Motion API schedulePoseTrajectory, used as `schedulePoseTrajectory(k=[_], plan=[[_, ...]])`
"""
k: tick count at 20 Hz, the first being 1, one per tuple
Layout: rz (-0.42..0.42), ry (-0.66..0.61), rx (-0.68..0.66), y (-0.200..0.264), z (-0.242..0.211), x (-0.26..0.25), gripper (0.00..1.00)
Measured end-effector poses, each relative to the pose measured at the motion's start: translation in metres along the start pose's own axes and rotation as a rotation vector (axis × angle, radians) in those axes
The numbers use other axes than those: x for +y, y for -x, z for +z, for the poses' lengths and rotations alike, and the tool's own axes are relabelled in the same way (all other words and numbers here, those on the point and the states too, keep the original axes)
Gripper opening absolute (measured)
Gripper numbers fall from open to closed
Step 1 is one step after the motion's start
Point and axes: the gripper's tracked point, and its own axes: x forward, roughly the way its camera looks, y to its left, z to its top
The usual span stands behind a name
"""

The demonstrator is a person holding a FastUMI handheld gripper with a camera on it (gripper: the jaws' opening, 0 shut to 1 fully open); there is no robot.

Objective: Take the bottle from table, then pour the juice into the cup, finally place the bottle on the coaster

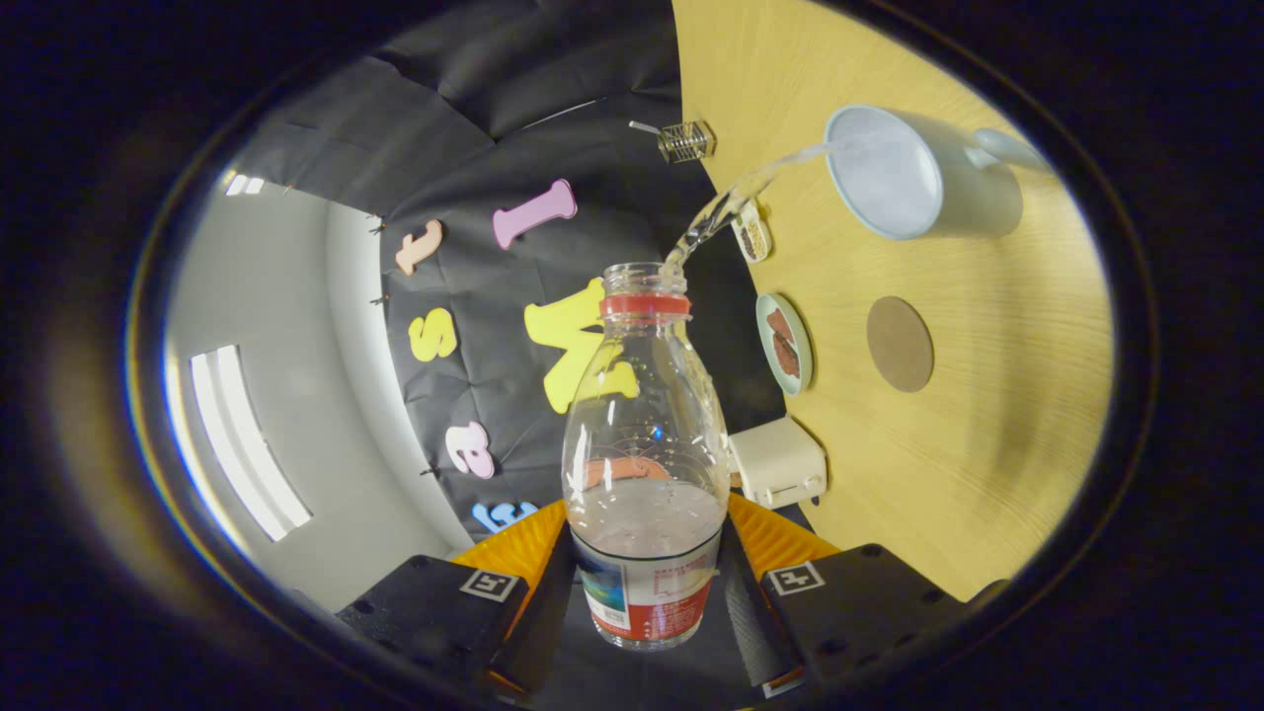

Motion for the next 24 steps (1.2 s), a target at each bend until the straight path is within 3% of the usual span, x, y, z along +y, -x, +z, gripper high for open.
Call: schedulePoseTrajectory(k=[24], plan=[[0.068, -0.211, -0.024, 0.001, 0.019, 0.031, 0.76]])
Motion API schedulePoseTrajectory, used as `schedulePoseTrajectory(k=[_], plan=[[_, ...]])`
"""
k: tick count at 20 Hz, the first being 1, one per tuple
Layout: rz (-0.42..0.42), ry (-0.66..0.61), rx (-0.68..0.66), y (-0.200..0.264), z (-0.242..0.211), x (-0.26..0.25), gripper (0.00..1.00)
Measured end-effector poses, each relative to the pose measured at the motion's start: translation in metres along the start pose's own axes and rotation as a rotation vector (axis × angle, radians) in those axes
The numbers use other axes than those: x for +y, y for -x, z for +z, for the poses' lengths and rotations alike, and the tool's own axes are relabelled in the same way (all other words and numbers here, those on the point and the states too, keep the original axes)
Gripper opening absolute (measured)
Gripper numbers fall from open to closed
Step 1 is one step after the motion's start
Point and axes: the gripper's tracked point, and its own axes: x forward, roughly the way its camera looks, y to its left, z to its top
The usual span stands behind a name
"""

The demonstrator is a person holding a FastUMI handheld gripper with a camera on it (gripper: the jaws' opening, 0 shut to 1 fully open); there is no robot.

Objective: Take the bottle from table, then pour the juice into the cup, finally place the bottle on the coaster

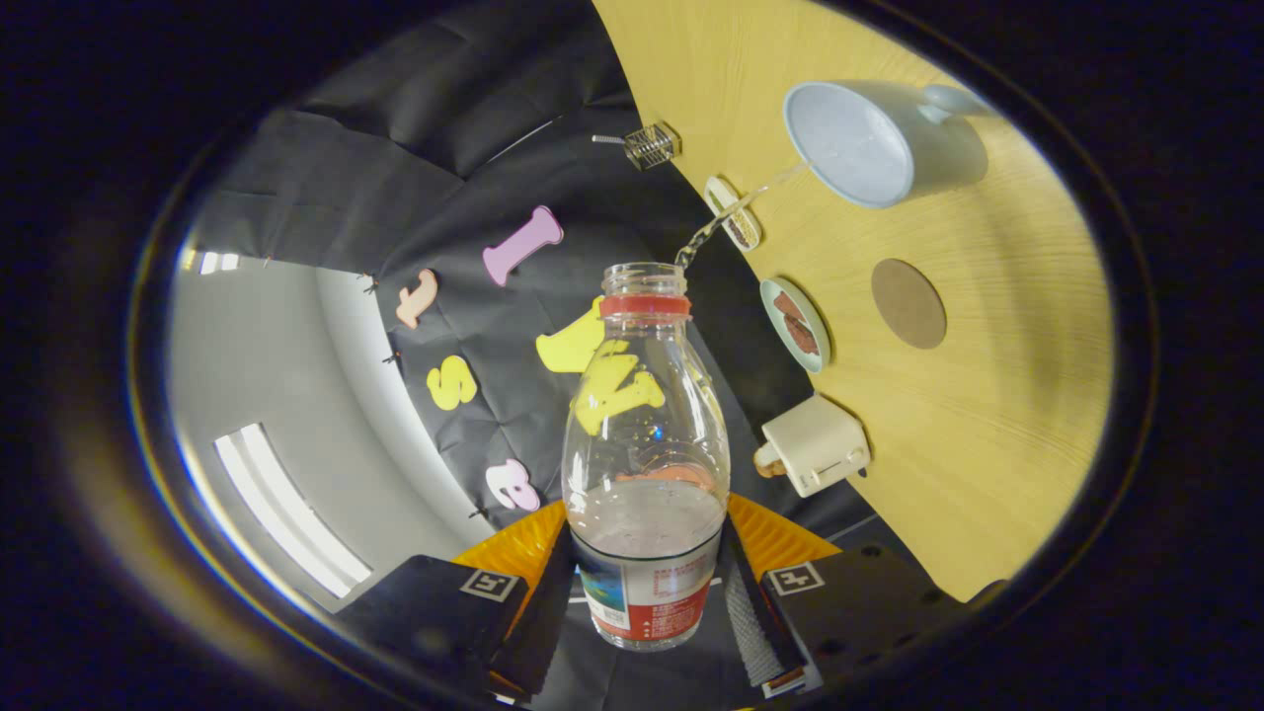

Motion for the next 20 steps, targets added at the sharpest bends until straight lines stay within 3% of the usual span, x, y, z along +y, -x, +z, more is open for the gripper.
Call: schedulePoseTrajectory(k=[12, 20], plan=[[0.062, -0.202, -0.006, -0.010, -0.017, 0.055, 0.76], [0.084, -0.219, -0.019, -0.011, -0.010, 0.073, 0.76]])
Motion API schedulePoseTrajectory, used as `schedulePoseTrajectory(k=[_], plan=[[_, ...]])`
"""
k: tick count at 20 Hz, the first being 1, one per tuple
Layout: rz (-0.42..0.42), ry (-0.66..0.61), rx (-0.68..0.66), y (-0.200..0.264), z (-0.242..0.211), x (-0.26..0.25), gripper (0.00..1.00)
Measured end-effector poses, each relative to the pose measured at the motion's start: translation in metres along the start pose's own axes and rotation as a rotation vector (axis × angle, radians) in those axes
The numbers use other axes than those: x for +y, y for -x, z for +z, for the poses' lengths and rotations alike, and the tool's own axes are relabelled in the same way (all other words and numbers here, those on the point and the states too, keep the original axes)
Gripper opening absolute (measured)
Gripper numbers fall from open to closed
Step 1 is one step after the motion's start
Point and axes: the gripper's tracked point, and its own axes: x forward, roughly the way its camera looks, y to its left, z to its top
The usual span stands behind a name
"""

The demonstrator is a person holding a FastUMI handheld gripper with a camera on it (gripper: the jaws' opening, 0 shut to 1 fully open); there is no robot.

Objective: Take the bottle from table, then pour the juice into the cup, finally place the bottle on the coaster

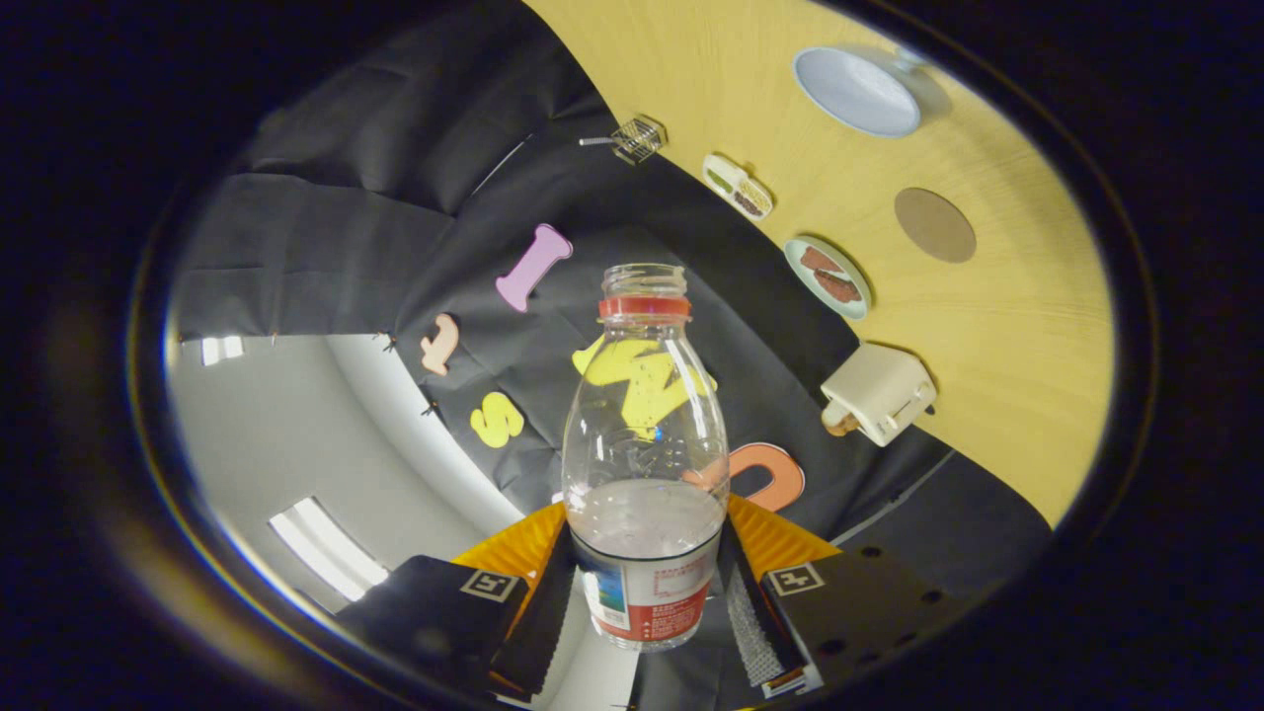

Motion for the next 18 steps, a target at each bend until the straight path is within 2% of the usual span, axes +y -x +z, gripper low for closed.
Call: schedulePoseTrajectory(k=[9, 13, 18], plan=[[-0.016, -0.016, -0.040, 0.002, 0.025, -0.009, 0.76], [-0.097, 0.255, -0.007, 0.001, 0.013, -0.025, 0.76], [-0.172, 0.719, 0.081, -0.003, -0.006, -0.043, 0.76]])
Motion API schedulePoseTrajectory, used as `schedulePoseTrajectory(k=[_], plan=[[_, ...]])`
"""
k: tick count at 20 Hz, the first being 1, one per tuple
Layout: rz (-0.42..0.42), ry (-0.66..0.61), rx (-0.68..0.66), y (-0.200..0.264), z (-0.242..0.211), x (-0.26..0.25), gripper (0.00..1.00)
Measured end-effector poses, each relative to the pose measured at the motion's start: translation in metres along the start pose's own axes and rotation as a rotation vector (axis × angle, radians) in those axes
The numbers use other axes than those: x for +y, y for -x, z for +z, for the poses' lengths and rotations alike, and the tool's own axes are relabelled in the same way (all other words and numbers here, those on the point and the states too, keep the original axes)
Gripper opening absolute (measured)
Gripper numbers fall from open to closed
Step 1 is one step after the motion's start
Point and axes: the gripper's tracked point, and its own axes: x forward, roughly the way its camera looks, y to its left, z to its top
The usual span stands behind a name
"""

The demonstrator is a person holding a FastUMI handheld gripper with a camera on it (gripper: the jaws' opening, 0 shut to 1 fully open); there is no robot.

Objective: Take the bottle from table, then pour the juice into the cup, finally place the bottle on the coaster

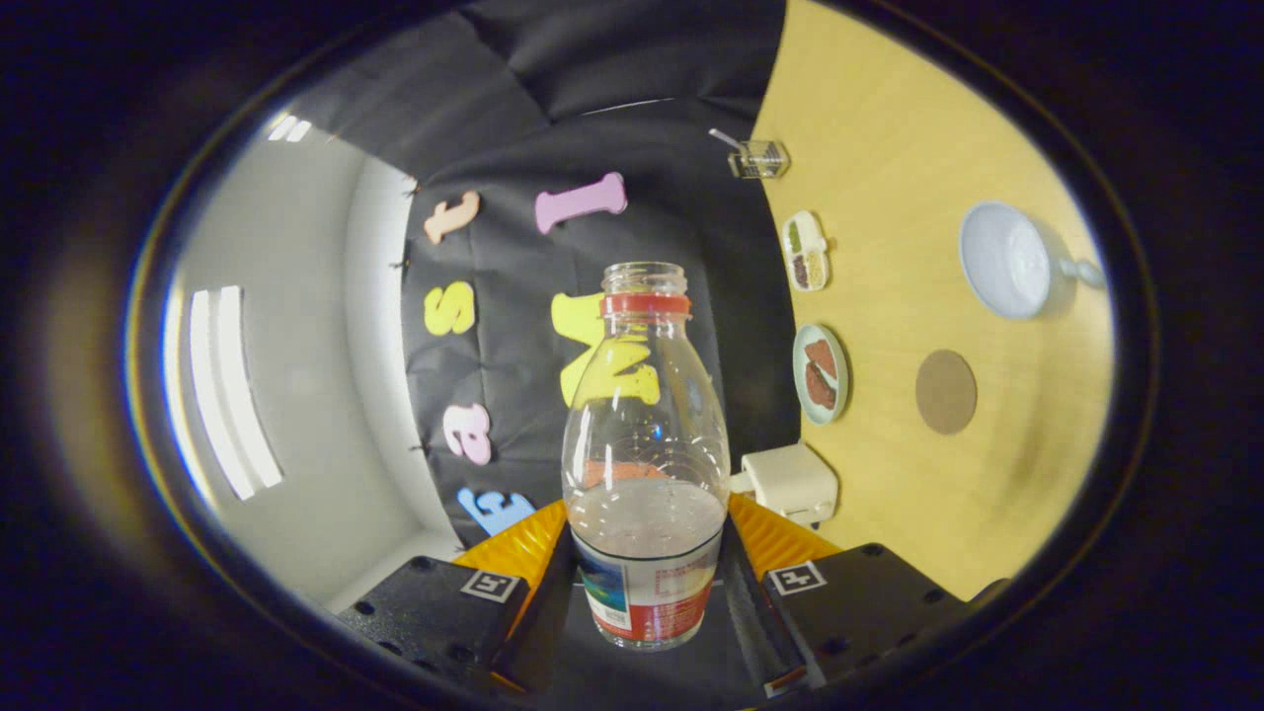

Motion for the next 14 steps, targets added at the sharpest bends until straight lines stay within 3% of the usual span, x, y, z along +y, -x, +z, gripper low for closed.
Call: schedulePoseTrajectory(k=[3, 6, 14], plan=[[-0.075, 0.260, 0.038, -0.008, -0.011, -0.015, 0.76], [-0.080, 0.549, 0.067, -0.015, -0.018, -0.008, 0.77], [-0.165, 1.173, 0.031, -0.029, -0.014, 0.001, 0.77]])
